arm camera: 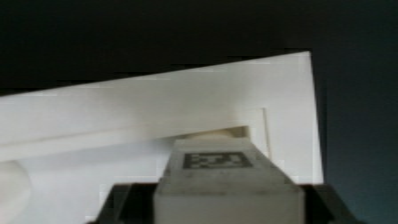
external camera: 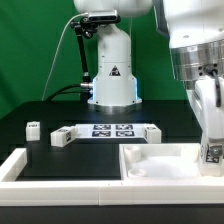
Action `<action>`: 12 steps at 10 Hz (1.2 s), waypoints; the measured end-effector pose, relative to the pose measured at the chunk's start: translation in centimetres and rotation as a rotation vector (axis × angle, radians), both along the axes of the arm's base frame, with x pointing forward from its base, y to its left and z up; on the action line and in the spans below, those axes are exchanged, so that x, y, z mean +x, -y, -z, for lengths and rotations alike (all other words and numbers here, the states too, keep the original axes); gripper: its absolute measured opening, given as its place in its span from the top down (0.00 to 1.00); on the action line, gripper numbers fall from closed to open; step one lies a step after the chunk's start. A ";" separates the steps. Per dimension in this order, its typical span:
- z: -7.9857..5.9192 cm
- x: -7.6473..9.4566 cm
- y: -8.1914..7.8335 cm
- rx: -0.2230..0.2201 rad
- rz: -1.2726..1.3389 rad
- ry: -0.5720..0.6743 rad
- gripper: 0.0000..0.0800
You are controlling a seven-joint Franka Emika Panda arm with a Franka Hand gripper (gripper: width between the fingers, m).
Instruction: Assemble one leg
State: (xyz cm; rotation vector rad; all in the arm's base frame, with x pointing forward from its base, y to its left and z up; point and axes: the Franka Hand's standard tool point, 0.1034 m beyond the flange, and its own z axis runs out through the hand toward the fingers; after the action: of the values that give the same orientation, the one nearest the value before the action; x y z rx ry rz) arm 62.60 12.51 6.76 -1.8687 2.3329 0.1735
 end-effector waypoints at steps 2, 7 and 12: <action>0.0 0.0 -0.1 0.000 -0.018 0.002 0.55; -0.5 -0.4 -0.5 -0.009 -0.466 0.016 0.19; -1.1 0.2 -0.2 -0.040 -0.980 0.082 0.19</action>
Offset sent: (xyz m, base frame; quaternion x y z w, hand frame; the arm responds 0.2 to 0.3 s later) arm 0.0051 0.0000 -0.0003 -0.0296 -0.0034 -0.0643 0.9975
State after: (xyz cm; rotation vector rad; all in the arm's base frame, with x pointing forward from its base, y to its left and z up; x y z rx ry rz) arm 62.79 12.72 7.90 -2.7843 1.1830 0.1402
